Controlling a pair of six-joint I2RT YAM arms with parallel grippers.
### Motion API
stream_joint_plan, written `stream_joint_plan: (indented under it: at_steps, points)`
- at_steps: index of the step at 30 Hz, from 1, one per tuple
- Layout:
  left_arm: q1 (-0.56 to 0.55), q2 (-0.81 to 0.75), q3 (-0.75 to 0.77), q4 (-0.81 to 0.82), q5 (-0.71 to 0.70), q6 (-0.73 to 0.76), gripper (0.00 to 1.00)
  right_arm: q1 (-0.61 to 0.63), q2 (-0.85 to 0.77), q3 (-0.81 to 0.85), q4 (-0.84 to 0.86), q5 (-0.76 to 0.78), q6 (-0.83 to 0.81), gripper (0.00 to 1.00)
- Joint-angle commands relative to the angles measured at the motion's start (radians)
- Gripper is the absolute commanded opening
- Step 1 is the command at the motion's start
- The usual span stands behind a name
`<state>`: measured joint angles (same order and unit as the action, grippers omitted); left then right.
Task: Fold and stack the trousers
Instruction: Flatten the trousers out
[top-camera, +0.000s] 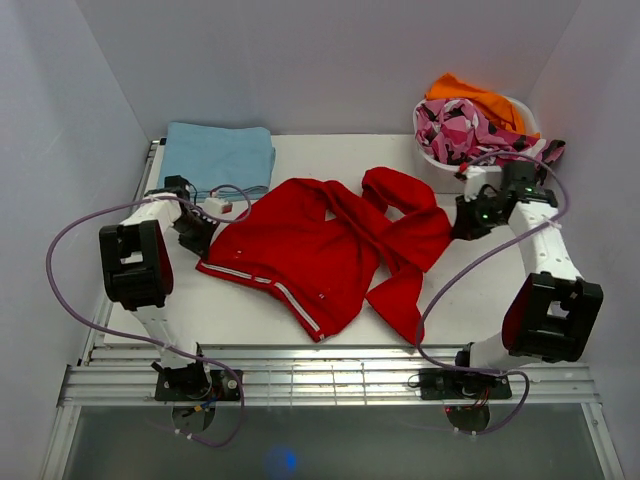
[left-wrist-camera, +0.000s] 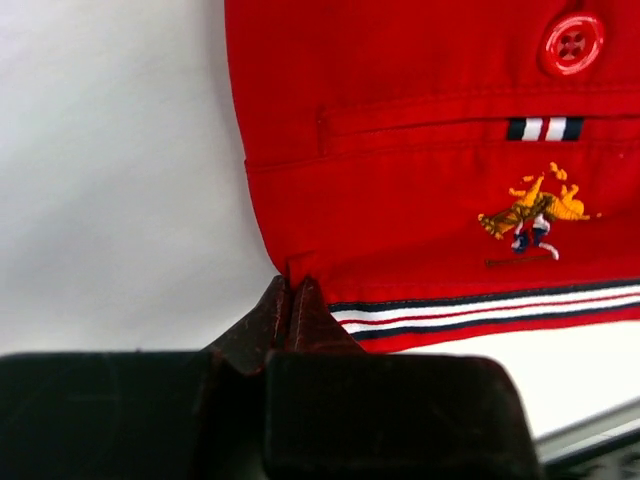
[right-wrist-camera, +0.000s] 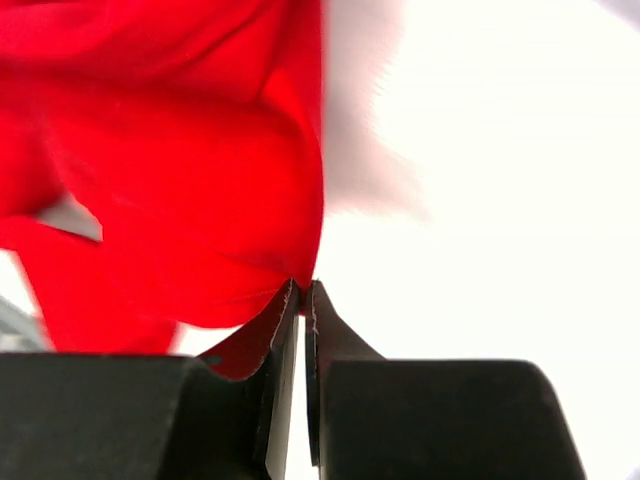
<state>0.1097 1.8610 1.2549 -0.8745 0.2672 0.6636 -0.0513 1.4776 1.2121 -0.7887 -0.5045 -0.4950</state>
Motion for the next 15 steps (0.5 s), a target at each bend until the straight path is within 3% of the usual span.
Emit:
stream_joint_plan:
  at_steps: [1,8,13,15]
  points:
    - [0.088,0.024,0.037,0.092,-0.227,0.194,0.00,-0.192,-0.059,-0.002,-0.144,0.093,-0.230,0.08]
    - [0.120,0.142,0.265,0.101,-0.226,0.239,0.03,-0.344,-0.002,-0.009,-0.242,0.119,-0.384,0.08]
    - [0.120,0.150,0.426,0.014,-0.143,0.159,0.36,-0.346,0.019,-0.039,-0.231,0.161,-0.390,0.08]
    - [0.116,0.088,0.445,-0.029,-0.070,0.145,0.51,-0.348,0.026,-0.023,-0.230,0.193,-0.393,0.21]
